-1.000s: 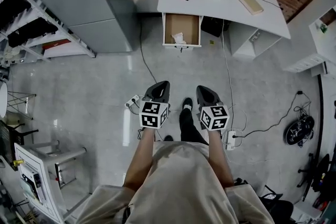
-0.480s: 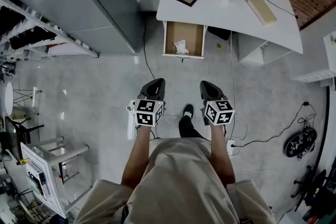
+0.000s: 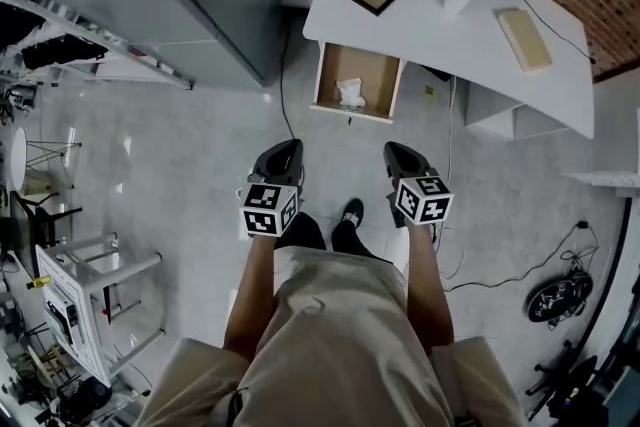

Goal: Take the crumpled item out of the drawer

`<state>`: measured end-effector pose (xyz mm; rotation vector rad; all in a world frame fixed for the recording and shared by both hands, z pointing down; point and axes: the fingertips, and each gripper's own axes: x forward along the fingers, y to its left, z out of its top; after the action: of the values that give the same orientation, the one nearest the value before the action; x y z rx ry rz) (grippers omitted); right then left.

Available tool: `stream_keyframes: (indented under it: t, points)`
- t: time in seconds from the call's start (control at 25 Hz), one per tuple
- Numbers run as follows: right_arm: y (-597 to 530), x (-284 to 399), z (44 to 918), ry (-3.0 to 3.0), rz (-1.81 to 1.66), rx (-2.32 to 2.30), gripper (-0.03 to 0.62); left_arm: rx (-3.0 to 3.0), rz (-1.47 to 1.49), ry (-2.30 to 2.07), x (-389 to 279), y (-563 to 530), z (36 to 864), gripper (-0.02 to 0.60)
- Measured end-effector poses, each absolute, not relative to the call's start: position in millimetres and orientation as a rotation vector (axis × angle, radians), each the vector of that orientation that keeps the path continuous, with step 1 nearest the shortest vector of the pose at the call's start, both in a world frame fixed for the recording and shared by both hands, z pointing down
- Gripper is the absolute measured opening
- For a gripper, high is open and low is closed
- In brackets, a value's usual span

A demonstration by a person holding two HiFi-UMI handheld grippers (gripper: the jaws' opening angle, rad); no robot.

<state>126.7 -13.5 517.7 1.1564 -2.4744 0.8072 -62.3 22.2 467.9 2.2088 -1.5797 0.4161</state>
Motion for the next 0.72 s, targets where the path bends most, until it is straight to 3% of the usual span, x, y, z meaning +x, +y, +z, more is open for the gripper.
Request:
stream_keyframes:
  t: [0.72]
  points:
    - [-136.4, 50.4, 606.3, -2.331, 0.851, 1.085, 0.025, 2.297, 0.518, -1.386, -76.7, -109.9, 518.4, 0.015]
